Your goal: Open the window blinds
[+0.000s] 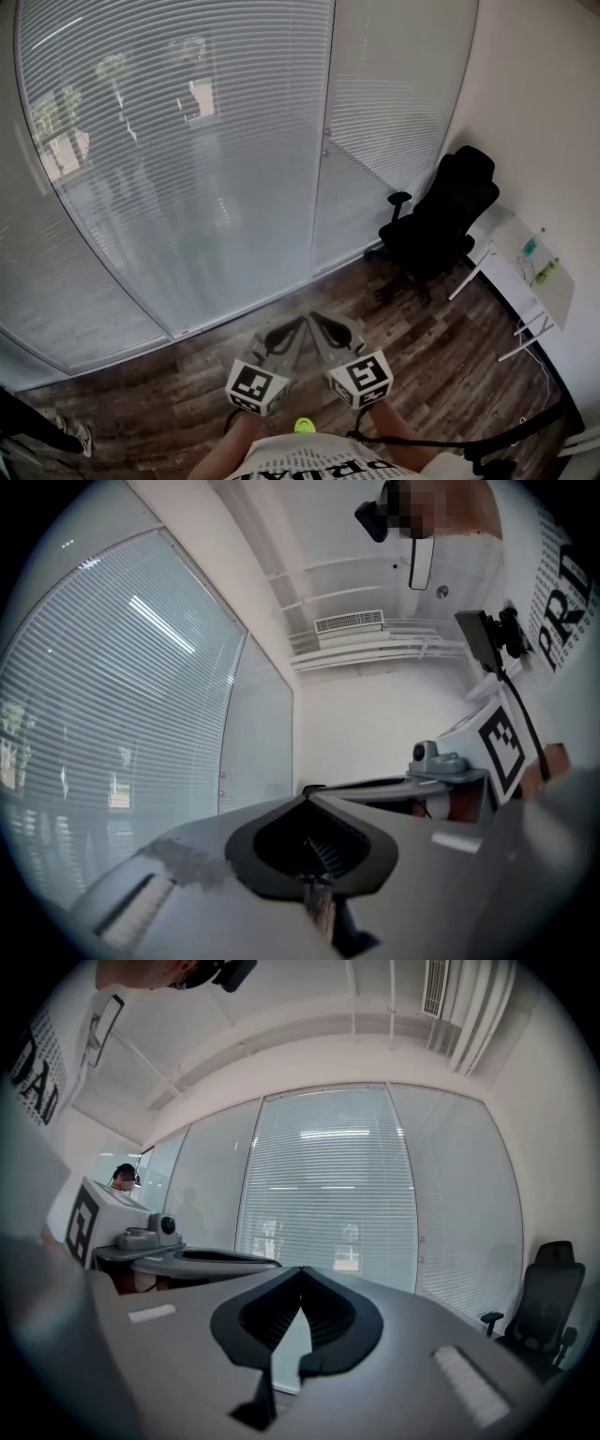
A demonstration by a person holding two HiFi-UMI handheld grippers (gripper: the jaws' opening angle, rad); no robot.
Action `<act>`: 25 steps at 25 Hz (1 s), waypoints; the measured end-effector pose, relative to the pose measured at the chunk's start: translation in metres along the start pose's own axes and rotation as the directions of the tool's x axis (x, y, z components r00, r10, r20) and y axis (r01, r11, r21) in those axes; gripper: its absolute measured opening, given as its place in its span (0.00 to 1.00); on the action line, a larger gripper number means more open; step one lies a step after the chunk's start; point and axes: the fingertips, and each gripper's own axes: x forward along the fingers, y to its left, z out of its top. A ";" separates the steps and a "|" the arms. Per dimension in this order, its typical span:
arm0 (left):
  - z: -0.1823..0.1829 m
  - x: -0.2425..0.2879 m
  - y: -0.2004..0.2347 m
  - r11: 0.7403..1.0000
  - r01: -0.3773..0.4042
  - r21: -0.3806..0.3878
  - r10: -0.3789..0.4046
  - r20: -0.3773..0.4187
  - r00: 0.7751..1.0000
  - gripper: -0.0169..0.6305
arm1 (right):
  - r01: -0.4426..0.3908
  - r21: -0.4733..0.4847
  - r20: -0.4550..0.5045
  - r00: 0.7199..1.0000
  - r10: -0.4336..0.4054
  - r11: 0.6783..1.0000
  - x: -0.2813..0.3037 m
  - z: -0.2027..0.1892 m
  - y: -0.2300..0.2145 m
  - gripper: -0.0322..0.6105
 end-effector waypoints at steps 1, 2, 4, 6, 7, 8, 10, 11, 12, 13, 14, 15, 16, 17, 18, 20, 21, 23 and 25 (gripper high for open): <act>-0.001 0.008 -0.001 1.000 -0.003 0.002 0.003 -0.003 1.000 0.01 | -0.002 0.003 0.000 1.000 0.002 1.000 0.000 -0.001 -0.008 0.06; -0.002 0.017 -0.002 1.000 -0.006 0.004 0.006 -0.007 1.000 0.01 | -0.004 0.007 0.000 1.000 0.004 1.000 -0.001 -0.003 -0.017 0.06; -0.002 0.033 -0.004 1.000 -0.012 0.009 0.012 -0.010 1.000 0.01 | -0.010 0.011 0.001 1.000 0.010 1.000 -0.003 -0.003 -0.033 0.06; -0.001 0.046 -0.006 1.000 -0.018 0.008 0.018 -0.007 1.000 0.01 | -0.016 0.007 0.003 1.000 0.016 1.000 -0.003 -0.001 -0.046 0.06; 0.000 0.052 -0.006 1.000 -0.021 0.003 0.021 -0.002 1.000 0.01 | -0.017 0.004 0.004 1.000 0.017 1.000 -0.003 -0.001 -0.051 0.06; 0.002 0.057 -0.007 1.000 -0.024 -0.006 0.024 0.004 1.000 0.01 | -0.017 0.002 0.004 1.000 0.017 1.000 -0.003 0.000 -0.056 0.06; 0.001 0.066 -0.007 1.000 -0.025 -0.014 0.025 0.008 1.000 0.01 | -0.017 0.003 0.007 1.000 0.017 1.000 -0.002 0.000 -0.066 0.06; 0.000 0.071 -0.006 1.000 -0.023 -0.009 0.023 0.005 1.000 0.01 | -0.017 0.004 0.008 1.000 0.017 1.000 -0.002 0.000 -0.070 0.06; 0.000 0.076 -0.005 1.000 -0.023 -0.006 0.023 0.004 1.000 0.01 | -0.017 0.004 0.008 1.000 0.017 1.000 0.000 0.000 -0.075 0.06; -0.001 0.081 -0.004 1.000 -0.025 -0.004 0.025 0.004 1.000 0.01 | -0.017 0.005 0.008 1.000 0.017 1.000 0.001 0.000 -0.080 0.06; -0.002 0.085 -0.002 1.000 -0.027 -0.005 0.027 0.003 1.000 0.01 | -0.018 0.009 0.009 1.000 0.018 1.000 0.003 -0.002 -0.084 0.06; -0.004 0.088 0.000 1.000 -0.029 -0.009 0.029 0.001 1.000 0.01 | -0.018 0.014 0.010 1.000 0.018 1.000 0.006 -0.003 -0.087 0.06; -0.005 0.089 0.003 0.999 -0.030 -0.012 0.030 -0.003 1.000 0.01 | -0.019 0.020 0.011 1.000 0.019 1.000 0.010 -0.004 -0.088 0.06; -0.006 0.088 0.008 0.999 -0.031 -0.013 0.031 -0.007 1.000 0.01 | -0.020 0.025 0.011 1.000 0.020 0.999 0.014 -0.004 -0.087 0.06; -0.007 0.088 0.013 0.999 -0.031 -0.015 0.031 -0.012 0.999 0.01 | -0.022 0.026 0.010 1.000 0.022 0.999 0.019 -0.004 -0.086 0.06; -0.009 0.087 0.022 0.999 -0.032 -0.025 0.032 -0.015 0.999 0.01 | -0.024 0.025 0.004 1.000 0.024 0.999 0.029 -0.005 -0.085 0.06; -0.010 0.088 0.027 0.999 -0.032 -0.034 0.032 -0.014 0.999 0.01 | -0.022 0.025 0.000 1.000 0.022 0.999 0.034 -0.007 -0.085 0.06; -0.013 0.091 0.035 0.999 -0.030 -0.042 0.030 -0.011 0.999 0.01 | -0.016 0.028 -0.007 1.000 0.016 0.999 0.042 -0.010 -0.088 0.06; -0.013 0.096 0.045 0.999 -0.027 -0.032 0.027 -0.004 1.000 0.01 | -0.009 0.027 -0.011 1.000 0.010 1.000 0.051 -0.010 -0.092 0.06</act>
